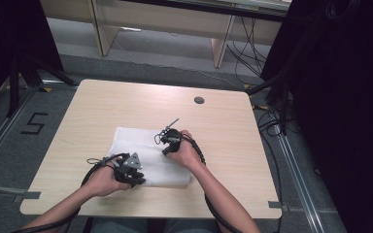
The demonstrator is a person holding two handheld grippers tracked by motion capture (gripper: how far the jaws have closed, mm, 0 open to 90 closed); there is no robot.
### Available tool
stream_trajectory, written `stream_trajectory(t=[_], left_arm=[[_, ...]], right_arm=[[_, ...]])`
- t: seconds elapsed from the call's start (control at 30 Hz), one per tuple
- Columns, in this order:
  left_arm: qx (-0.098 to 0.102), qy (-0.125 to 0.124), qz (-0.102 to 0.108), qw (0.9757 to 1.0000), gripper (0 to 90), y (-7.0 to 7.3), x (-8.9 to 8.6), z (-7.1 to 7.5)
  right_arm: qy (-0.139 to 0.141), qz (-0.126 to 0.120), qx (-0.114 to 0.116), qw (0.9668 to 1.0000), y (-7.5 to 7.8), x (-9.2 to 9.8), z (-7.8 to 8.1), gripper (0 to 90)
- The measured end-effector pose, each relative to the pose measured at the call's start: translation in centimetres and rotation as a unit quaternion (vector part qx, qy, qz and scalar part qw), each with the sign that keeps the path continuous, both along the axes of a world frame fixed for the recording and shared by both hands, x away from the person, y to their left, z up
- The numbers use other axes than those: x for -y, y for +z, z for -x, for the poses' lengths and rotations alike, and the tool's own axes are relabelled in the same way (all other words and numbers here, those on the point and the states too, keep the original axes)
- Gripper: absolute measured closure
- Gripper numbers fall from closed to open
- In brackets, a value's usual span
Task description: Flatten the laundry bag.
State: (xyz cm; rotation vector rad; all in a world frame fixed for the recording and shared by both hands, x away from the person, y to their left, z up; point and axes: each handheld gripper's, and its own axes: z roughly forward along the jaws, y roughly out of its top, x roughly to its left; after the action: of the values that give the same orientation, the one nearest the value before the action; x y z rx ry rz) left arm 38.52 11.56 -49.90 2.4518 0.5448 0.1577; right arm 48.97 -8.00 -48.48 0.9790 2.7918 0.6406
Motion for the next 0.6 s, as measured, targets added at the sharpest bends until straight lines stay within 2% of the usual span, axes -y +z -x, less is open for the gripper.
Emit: stream_trajectory(t=[0.07, 0.2, 0.23, 0.27, 0.37, 0.43, 0.47, 0.5, 0.57, 0.6], left_arm=[[0.002, -0.001, 0.001, 1.0, 75.1, 0.0, 0.0, 0.0], [-0.003, -0.001, 0.004, 1.0, 75.0, -0.1, 0.0, 0.0], [0.004, -0.001, 0.0, 1.0, 75.0, 0.0, 0.0, 0.0], [0.008, -0.007, -0.002, 0.9999, 74.9, 0.1, 0.0, -0.1], [0.006, -0.003, -0.001, 1.0, 74.5, 0.0, 0.0, 0.0], [0.011, 0.008, -0.002, 0.9999, 71.4, 0.1, 0.1, 0.1], [0.011, 0.008, -0.002, 0.9999, 70.0, 0.1, 0.1, 0.1], [0.011, 0.012, 0.002, 0.9999, 70.0, 0.2, 0.1, 0.1], [0.023, 0.007, 0.011, 0.9996, 70.2, 0.7, 0.2, 0.3], [0.021, 0.007, 0.022, 0.9995, 71.9, 0.9, 0.3, 0.4]], right_arm=[[0.007, 0.001, 0.004, 1.0, 0.0, 0.0, -0.1, 89.0], [0.002, 0.0, 0.008, 1.0, 0.1, 0.0, 0.1, 89.5], [-0.001, -0.001, 0.007, 1.0, 0.3, -0.1, 0.2, 89.6], [0.002, -0.004, 0.011, 0.9999, 0.5, 0.0, 0.2, 89.5], [0.008, -0.007, 0.025, 0.9996, 1.3, 0.0, 0.2, 89.5], [0.007, -0.013, 0.034, 0.9993, 2.1, -0.1, 0.5, 89.5], [0.003, -0.015, 0.03, 0.9994, 2.3, -0.1, 0.6, 89.5], [0.003, -0.015, 0.03, 0.9994, 2.3, -0.1, 0.6, 89.5], [0.007, -0.018, 0.045, 0.9988, 2.7, 0.0, 0.8, 89.5], [0.005, -0.019, 0.047, 0.9987, 2.8, 0.0, 0.9, 89.5]])
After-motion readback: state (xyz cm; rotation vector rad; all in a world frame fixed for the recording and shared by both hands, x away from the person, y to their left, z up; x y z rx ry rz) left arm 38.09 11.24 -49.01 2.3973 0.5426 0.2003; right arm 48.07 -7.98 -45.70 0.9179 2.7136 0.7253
